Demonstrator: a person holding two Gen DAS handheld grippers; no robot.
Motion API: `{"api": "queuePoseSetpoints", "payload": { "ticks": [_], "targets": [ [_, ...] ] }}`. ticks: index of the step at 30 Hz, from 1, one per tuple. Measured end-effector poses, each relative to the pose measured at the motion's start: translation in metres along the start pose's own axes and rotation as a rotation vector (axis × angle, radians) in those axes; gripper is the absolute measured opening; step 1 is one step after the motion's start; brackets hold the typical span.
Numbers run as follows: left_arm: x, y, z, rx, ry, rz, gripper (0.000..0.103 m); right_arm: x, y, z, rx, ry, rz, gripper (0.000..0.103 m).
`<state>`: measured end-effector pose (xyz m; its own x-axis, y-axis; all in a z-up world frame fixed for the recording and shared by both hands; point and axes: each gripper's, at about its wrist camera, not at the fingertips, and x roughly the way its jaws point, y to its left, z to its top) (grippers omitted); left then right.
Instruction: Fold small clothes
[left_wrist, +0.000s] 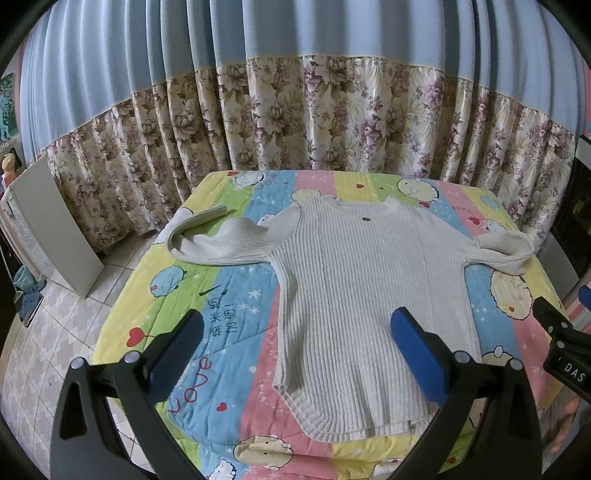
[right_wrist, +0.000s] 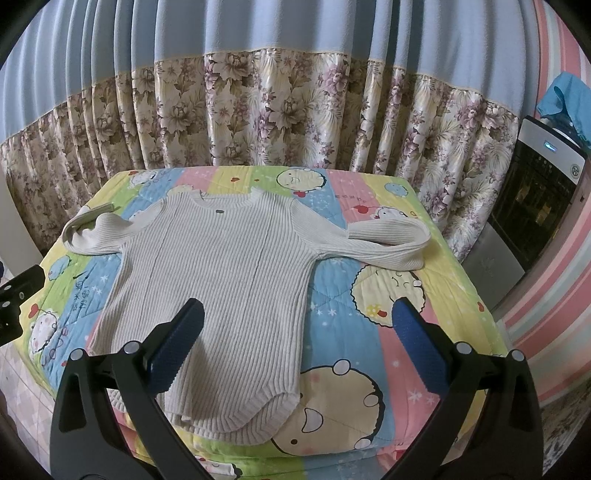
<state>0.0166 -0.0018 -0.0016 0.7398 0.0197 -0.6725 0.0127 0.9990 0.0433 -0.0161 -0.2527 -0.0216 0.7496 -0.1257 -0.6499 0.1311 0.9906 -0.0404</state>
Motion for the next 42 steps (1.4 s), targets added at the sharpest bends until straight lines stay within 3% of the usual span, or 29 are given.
{"api": "queuePoseSetpoints", "payload": {
  "ticks": [20, 27, 35, 42],
  "targets": [
    [0.000, -0.001, 0.001, 0.003, 0.000, 0.001, 0.101, 0.004, 0.002, 0.000, -0.006, 0.007, 0.001, 0.100],
    [0.007, -0.004, 0.004, 0.008, 0.010, -0.005, 0.101, 0.027, 0.001, -0.005, -0.013, 0.033, 0.004, 0.100],
    [0.055, -0.018, 0.007, 0.026, 0.064, -0.012, 0.101, 0.062, -0.020, 0.003, -0.050, 0.054, 0.062, 0.100],
    [0.096, -0.028, 0.029, 0.036, 0.080, -0.032, 0.101, 0.099, -0.040, 0.022, -0.082, 0.063, 0.085, 0.100]
  ]
}}
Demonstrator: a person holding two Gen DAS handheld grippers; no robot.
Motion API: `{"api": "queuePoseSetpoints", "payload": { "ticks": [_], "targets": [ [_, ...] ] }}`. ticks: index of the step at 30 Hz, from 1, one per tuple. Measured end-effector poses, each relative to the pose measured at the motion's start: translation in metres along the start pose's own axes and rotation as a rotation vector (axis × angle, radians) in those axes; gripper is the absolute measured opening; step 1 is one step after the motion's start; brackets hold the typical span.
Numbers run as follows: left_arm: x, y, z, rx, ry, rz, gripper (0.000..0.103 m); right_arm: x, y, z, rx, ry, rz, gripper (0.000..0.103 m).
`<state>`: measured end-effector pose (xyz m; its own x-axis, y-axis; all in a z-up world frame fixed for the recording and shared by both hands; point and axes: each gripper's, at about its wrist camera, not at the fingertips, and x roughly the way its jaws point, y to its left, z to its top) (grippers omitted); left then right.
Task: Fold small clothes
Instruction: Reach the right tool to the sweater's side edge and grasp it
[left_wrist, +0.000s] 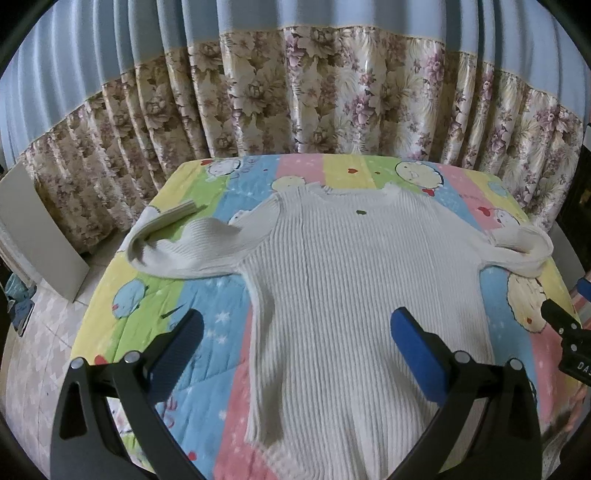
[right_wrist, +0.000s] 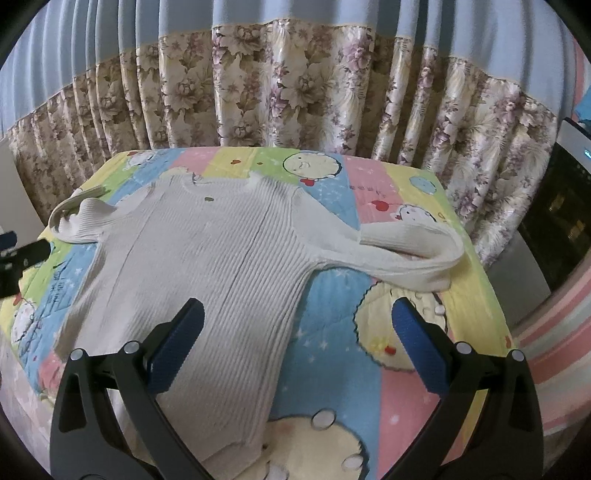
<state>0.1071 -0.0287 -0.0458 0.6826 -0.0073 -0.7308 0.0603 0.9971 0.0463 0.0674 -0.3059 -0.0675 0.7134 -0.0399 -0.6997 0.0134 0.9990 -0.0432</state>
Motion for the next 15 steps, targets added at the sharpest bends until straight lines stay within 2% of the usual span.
{"api": "queuePoseSetpoints", "payload": {
  "ticks": [6, 10, 15],
  "targets": [
    [0.032, -0.004, 0.030, -0.011, 0.009, -0.077, 0.101, 0.030, -0.015, 0.020, -0.164, -0.013, -0.028, 0.100],
    [0.054, -0.010, 0.049, -0.027, -0.009, -0.145, 0.101, 0.059, -0.032, 0.038, -0.270, -0.008, -0.014, 0.100],
    [0.072, -0.026, 0.064, 0.008, -0.042, -0.125, 0.101, 0.099, -0.053, 0.067, -0.461, 0.053, 0.024, 0.100]
  ]
}}
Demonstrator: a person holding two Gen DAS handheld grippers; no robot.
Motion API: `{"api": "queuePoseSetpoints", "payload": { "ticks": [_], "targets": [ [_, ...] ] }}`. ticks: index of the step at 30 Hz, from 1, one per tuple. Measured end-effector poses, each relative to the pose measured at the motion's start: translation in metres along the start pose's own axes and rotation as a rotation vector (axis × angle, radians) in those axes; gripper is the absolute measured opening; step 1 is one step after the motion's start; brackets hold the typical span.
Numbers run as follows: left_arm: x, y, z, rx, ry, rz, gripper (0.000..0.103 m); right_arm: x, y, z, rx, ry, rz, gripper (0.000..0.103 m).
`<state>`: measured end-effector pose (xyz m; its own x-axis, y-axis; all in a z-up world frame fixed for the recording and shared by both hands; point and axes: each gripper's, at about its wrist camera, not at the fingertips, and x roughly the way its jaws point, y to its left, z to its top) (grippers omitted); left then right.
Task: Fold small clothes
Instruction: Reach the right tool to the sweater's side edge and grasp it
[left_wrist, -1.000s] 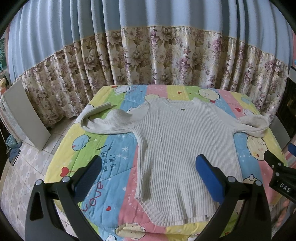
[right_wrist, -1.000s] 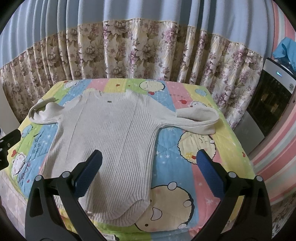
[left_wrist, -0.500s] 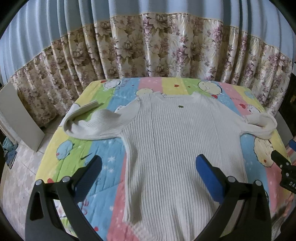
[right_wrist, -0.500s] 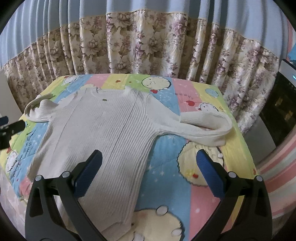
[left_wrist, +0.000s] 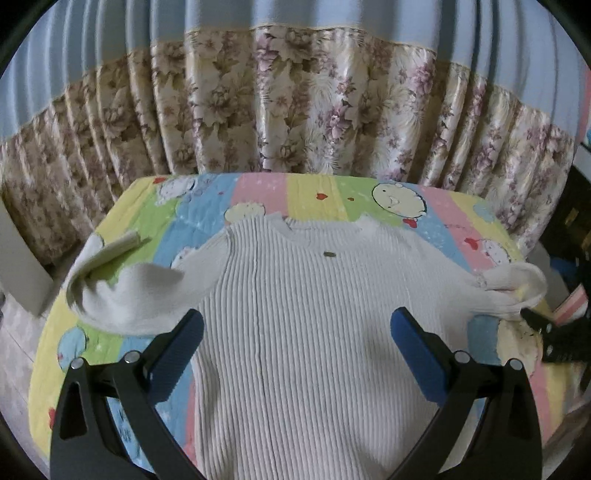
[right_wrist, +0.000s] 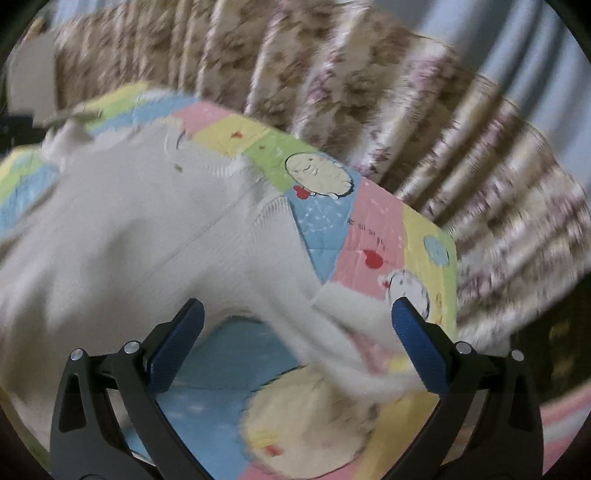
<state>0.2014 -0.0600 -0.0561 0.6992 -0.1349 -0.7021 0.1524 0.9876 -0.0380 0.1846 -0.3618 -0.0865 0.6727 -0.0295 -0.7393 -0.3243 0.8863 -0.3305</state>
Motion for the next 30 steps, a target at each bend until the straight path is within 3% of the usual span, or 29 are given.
{"api": "queuePoseSetpoints", "payload": {
  "ticks": [2, 7, 10, 13, 19, 21, 23, 27, 28, 30],
  "targets": [
    [0.007, -0.004, 0.004, 0.009, 0.002, -0.010, 0.101, 0.019, -0.017, 0.009, -0.086, 0.041, 0.024, 0.100],
    [0.027, -0.009, 0.011, 0.022, 0.058, -0.036, 0.101, 0.066, -0.047, 0.019, -0.161, 0.171, 0.137, 0.100],
    [0.033, -0.007, 0.011, 0.009, 0.081, -0.058, 0.101, 0.091, -0.054, 0.020, -0.207, 0.242, 0.142, 0.095],
    [0.036, -0.006, 0.009, 0.014, 0.091, -0.051, 0.101, 0.113, -0.060, 0.017, -0.223, 0.325, 0.169, 0.086],
    [0.042, -0.003, 0.003, 0.022, 0.121, -0.042, 0.101, 0.140, -0.075, 0.003, -0.235, 0.481, 0.221, 0.085],
    [0.044, -0.003, 0.002, 0.021, 0.134, -0.051, 0.101, 0.145, -0.076, -0.002, -0.232, 0.523, 0.244, 0.078],
    [0.045, -0.004, 0.003, 0.030, 0.142, -0.059, 0.101, 0.148, -0.076, -0.006, -0.213, 0.549, 0.262, 0.053],
    [0.042, -0.009, 0.004, 0.071, 0.129, -0.040, 0.101, 0.151, -0.075, -0.014, -0.167, 0.580, 0.307, 0.029],
    [0.041, -0.010, 0.005, 0.078, 0.128, -0.034, 0.101, 0.152, -0.075, -0.016, -0.158, 0.585, 0.313, 0.018],
    [0.041, -0.012, 0.006, 0.089, 0.131, -0.016, 0.101, 0.149, -0.077, -0.018, -0.129, 0.566, 0.302, 0.014]
  ]
}}
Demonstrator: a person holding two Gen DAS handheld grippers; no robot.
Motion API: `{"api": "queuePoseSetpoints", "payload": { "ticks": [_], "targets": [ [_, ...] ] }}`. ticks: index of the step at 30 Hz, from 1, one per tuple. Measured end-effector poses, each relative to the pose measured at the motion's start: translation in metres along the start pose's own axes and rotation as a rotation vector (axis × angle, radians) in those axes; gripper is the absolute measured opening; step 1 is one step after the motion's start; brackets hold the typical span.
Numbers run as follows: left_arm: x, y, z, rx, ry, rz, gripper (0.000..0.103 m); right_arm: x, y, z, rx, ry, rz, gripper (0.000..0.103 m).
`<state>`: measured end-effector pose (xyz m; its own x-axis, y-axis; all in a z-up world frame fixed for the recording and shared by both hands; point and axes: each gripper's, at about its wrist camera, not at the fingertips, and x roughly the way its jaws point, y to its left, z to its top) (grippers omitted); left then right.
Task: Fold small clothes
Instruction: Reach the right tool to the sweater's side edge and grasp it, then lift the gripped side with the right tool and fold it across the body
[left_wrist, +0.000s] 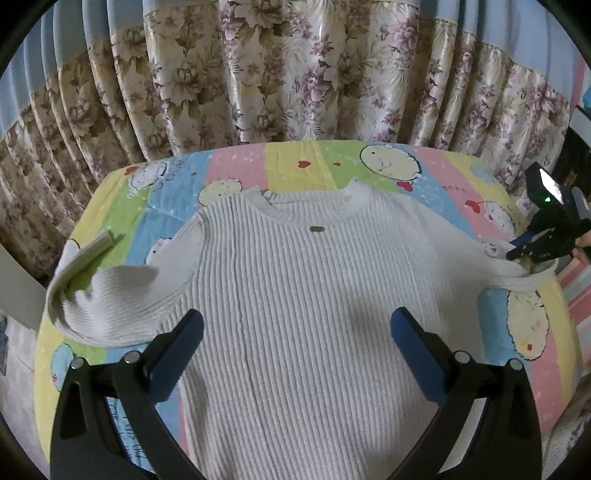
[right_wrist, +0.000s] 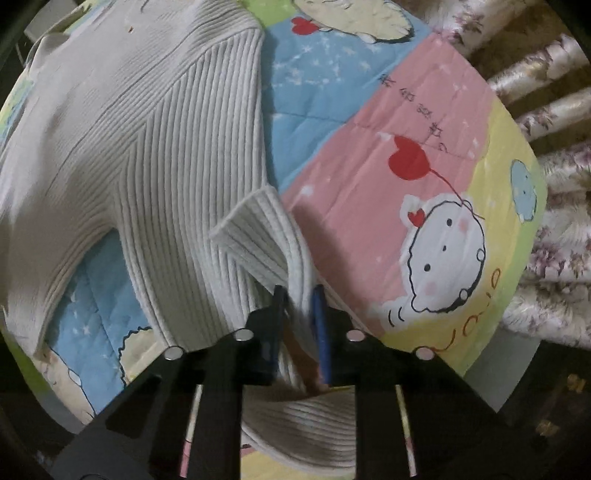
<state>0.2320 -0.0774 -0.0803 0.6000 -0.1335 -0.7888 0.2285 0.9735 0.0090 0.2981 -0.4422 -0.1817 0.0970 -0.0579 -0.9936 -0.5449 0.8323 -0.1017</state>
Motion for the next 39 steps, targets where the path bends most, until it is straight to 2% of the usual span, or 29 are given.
{"api": "queuePoseSetpoints", "payload": {
  "ticks": [4, 9, 12, 14, 16, 19, 23, 28, 30, 34, 36, 38, 39],
  "targets": [
    [-0.001, 0.005, 0.000, 0.001, 0.007, 0.043, 0.101, -0.023, 0.004, -0.013, 0.083, -0.122, -0.040, 0.011],
    [-0.003, 0.021, -0.001, -0.039, 0.022, 0.043, 0.101, -0.073, 0.022, -0.034, 0.259, -0.384, -0.083, 0.011],
    [-0.008, 0.034, -0.002, -0.065, 0.023, 0.074, 0.101, -0.107, 0.043, -0.041, 0.430, -0.569, -0.122, 0.011],
    [-0.011, 0.044, -0.002, -0.081, 0.021, 0.079, 0.101, -0.126, 0.058, -0.038, 0.525, -0.692, -0.076, 0.011],
    [-0.012, 0.056, -0.002, -0.094, 0.022, 0.089, 0.101, -0.139, 0.076, -0.026, 0.623, -0.827, 0.033, 0.011],
    [-0.017, 0.076, 0.001, -0.116, 0.023, 0.102, 0.101, -0.137, 0.107, 0.008, 0.637, -0.899, 0.159, 0.011],
    [-0.032, 0.107, 0.006, -0.147, -0.016, 0.152, 0.101, -0.118, 0.160, 0.087, 0.569, -0.896, 0.307, 0.011],
    [-0.036, 0.146, 0.008, -0.209, -0.006, 0.195, 0.101, -0.088, 0.224, 0.157, 0.462, -0.812, 0.353, 0.011],
    [-0.033, 0.154, 0.006, -0.218, 0.009, 0.195, 0.101, -0.067, 0.247, 0.171, 0.420, -0.758, 0.348, 0.011],
    [-0.028, 0.163, 0.000, -0.229, 0.037, 0.189, 0.101, -0.029, 0.286, 0.178, 0.352, -0.644, 0.336, 0.012],
    [-0.026, 0.164, -0.001, -0.235, 0.038, 0.180, 0.101, -0.015, 0.296, 0.172, 0.320, -0.608, 0.325, 0.020],
    [-0.026, 0.167, -0.002, -0.245, 0.032, 0.169, 0.101, -0.015, 0.297, 0.162, 0.311, -0.597, 0.327, 0.043],
    [-0.025, 0.168, -0.001, -0.250, 0.028, 0.158, 0.101, -0.020, 0.296, 0.154, 0.316, -0.613, 0.329, 0.049]
  ]
}}
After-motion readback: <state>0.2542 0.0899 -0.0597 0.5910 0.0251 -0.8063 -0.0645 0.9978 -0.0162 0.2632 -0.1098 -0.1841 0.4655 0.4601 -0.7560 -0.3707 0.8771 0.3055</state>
